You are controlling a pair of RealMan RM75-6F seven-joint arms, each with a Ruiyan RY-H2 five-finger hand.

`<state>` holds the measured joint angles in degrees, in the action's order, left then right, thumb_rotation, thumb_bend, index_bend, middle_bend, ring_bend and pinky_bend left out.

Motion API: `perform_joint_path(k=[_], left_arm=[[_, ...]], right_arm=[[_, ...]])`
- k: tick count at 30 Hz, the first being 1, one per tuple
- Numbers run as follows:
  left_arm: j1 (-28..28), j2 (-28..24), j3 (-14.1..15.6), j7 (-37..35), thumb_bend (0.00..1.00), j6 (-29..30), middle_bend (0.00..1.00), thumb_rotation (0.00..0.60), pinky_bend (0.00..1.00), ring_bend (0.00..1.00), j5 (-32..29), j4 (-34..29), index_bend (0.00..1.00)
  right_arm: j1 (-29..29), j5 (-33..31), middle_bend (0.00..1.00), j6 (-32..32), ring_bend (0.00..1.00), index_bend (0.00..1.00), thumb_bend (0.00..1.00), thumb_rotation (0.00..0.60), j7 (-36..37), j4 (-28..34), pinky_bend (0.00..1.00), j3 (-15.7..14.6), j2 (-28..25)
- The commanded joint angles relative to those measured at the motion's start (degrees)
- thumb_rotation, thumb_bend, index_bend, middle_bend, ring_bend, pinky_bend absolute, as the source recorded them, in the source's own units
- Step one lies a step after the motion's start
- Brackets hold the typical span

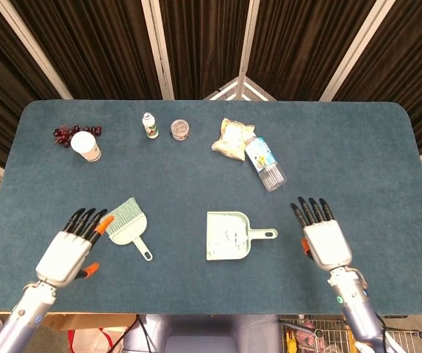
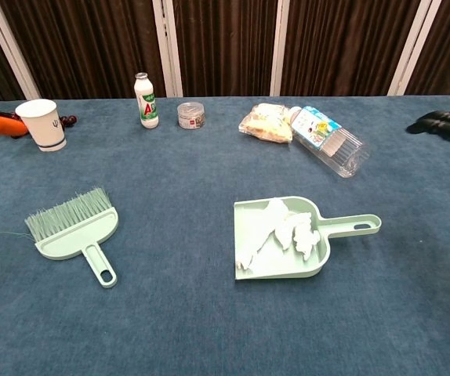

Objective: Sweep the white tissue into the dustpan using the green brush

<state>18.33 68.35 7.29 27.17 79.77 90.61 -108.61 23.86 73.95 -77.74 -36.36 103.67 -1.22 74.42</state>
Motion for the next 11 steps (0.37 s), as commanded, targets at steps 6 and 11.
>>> perform_joint_path(k=[6, 11], left_arm=[[-12.07, -1.48, 7.13, -11.88, 0.0, 16.95, 0.0, 0.6, 0.0, 0.0, 12.65, 10.08, 0.0], [-14.65, -1.73, 7.19, -15.11, 0.0, 20.52, 0.0, 0.6, 0.0, 0.0, 14.16, 15.61, 0.0]], right_arm=[[-12.62, 16.81, 0.0, -15.45, 0.0, 0.0, 0.44, 0.6, 15.33, -3.51, 0.01, -9.5, -8.46], [-17.51, 22.57, 0.0, -21.98, 0.0, 0.0, 0.44, 0.6, 21.77, -9.38, 0.0, -12.09, -10.28]])
